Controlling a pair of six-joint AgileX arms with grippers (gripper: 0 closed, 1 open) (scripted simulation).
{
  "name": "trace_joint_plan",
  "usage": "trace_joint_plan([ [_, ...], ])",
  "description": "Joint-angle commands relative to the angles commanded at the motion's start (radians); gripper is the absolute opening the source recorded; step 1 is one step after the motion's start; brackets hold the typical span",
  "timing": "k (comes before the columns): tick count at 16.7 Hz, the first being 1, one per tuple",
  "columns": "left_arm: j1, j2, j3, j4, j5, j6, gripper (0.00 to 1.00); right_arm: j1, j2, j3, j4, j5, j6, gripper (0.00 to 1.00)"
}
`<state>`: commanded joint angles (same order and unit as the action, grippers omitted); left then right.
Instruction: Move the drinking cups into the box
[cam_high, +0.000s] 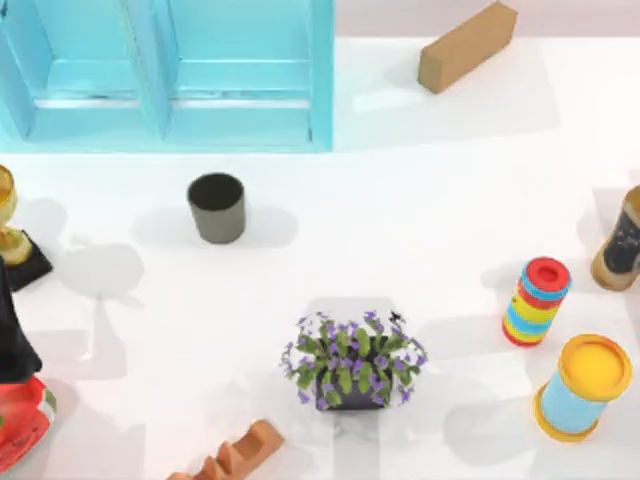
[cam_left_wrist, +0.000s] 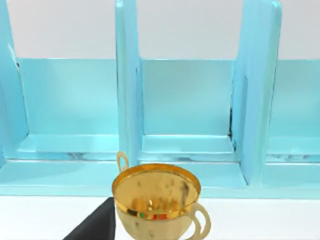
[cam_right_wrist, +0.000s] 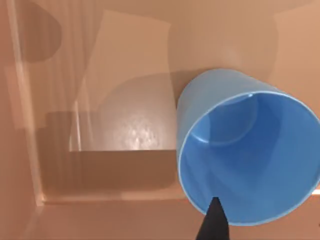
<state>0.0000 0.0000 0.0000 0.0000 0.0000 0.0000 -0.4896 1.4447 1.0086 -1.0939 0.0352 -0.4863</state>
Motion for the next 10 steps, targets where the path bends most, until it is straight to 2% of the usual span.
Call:
trace_joint_plan([
  [4, 0.0, 0.0, 0.0, 0.0, 0.0, 0.0, 1.0, 0.0, 0.0, 0.0, 0.0, 0.0, 0.0, 0.98],
  [10, 0.0, 0.0, 0.0, 0.0, 0.0, 0.0, 1.0, 0.0, 0.0, 0.0, 0.0, 0.0, 0.0, 1.0],
])
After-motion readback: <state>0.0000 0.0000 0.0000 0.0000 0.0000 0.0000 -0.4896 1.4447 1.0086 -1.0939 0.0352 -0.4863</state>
